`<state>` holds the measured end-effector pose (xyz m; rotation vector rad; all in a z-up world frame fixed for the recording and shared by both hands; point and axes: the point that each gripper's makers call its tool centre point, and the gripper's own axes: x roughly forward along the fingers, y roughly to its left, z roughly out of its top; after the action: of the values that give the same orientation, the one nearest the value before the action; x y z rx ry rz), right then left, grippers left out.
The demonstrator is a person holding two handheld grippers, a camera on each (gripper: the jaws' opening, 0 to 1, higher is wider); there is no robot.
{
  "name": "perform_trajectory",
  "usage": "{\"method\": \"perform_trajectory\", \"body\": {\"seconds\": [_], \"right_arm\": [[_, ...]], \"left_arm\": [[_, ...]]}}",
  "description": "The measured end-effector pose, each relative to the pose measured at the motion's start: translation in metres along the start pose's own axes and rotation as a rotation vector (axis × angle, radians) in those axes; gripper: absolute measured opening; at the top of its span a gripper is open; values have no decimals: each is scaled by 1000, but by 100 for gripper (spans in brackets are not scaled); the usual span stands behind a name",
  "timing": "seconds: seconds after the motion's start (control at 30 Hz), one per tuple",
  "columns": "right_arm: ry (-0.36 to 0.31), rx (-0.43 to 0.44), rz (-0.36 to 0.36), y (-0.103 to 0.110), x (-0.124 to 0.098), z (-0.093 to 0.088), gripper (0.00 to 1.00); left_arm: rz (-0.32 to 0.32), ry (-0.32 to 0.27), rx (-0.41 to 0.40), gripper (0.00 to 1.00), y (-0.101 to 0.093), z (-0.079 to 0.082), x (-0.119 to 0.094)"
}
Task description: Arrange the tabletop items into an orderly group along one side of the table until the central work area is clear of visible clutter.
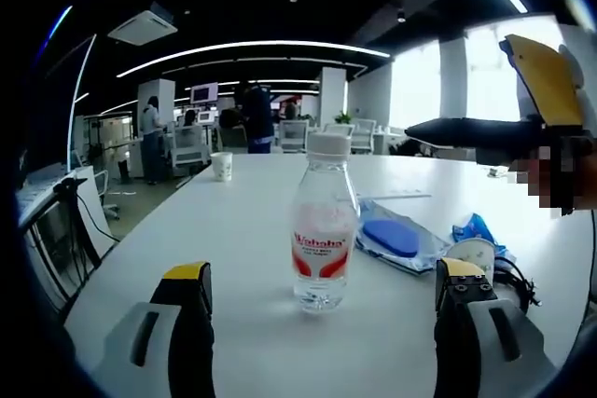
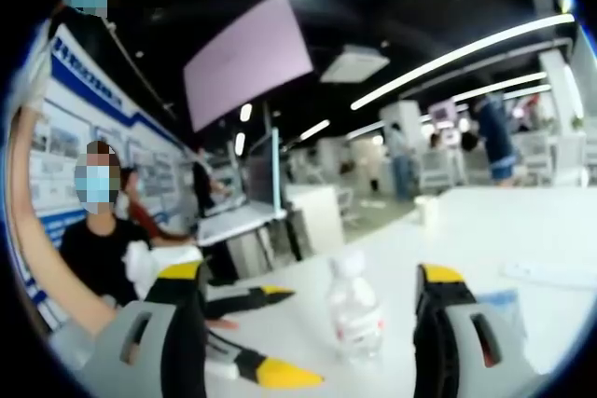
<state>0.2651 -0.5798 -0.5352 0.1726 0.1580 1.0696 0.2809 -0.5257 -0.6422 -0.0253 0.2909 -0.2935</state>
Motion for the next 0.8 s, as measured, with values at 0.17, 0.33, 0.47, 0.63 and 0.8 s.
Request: {"method": "perform_trajectory", "body": {"seconds": [0.17, 0.33, 0.47, 0.63, 0.8], "right_arm": [[4, 3, -27, 6, -13, 3, 88], [12, 14, -68, 2, -26, 2, 87], [13, 7, -85, -1, -30, 3, 86], [12, 14, -117, -5, -32, 0, 86], [11, 14, -149, -7, -34, -3, 86]], "left_arm": [[-14, 15, 6, 99, -3, -1, -10], [-23, 17, -5, 99, -3, -2, -13], [-38, 22, 8, 98, -2, -2, -14], [-57, 25, 9, 98, 0, -4, -15], [-87, 27, 14, 98, -2, -6, -14]]}}
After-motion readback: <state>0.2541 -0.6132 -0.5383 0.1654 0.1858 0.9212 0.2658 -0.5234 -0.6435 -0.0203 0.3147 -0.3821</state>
